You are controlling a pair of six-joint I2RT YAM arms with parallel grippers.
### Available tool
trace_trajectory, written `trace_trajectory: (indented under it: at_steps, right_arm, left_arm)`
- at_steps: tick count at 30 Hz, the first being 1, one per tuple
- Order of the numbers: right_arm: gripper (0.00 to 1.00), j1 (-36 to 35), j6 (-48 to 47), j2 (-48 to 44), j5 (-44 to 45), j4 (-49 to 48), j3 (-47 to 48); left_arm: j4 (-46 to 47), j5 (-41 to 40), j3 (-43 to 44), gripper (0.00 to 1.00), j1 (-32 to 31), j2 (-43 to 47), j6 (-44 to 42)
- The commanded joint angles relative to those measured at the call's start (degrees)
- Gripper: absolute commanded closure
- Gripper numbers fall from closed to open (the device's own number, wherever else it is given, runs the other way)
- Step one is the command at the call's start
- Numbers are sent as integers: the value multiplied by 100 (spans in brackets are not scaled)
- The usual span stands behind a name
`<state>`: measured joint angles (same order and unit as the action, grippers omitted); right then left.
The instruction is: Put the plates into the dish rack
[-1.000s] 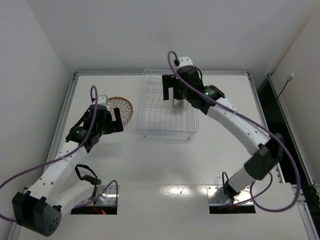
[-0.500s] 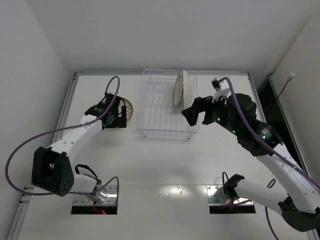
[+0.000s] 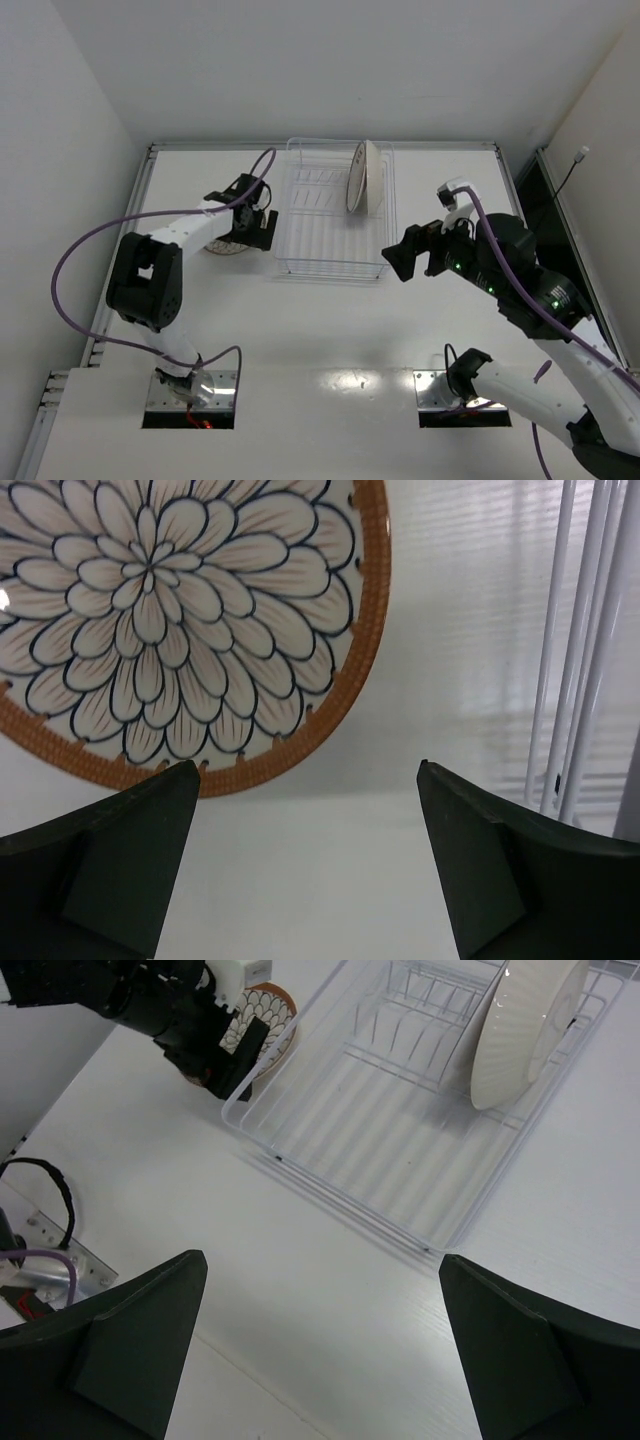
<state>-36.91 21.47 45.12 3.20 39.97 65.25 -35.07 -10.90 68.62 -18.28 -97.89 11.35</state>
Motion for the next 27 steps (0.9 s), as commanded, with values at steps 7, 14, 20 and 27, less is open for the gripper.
trace_trajectory:
  at_steps: [7,14,20,27]
  right_arm:
    - [0,8,-293,-135,-583,-120,-92]
    - [0,8,-459,-188,-584,55,207]
    - [0,8,-460,-241,-522,178,313]
    - [0,8,-408,-294,-408,389,444]
  left_arm:
    - [-9,211,924,24,176,-1222,-300]
    - [-122,641,1031,41,352,-1671,-362]
    - [-237,756,1092,56,352,-1936,-362]
    - [-299,879,1022,100,352,-1761,-309]
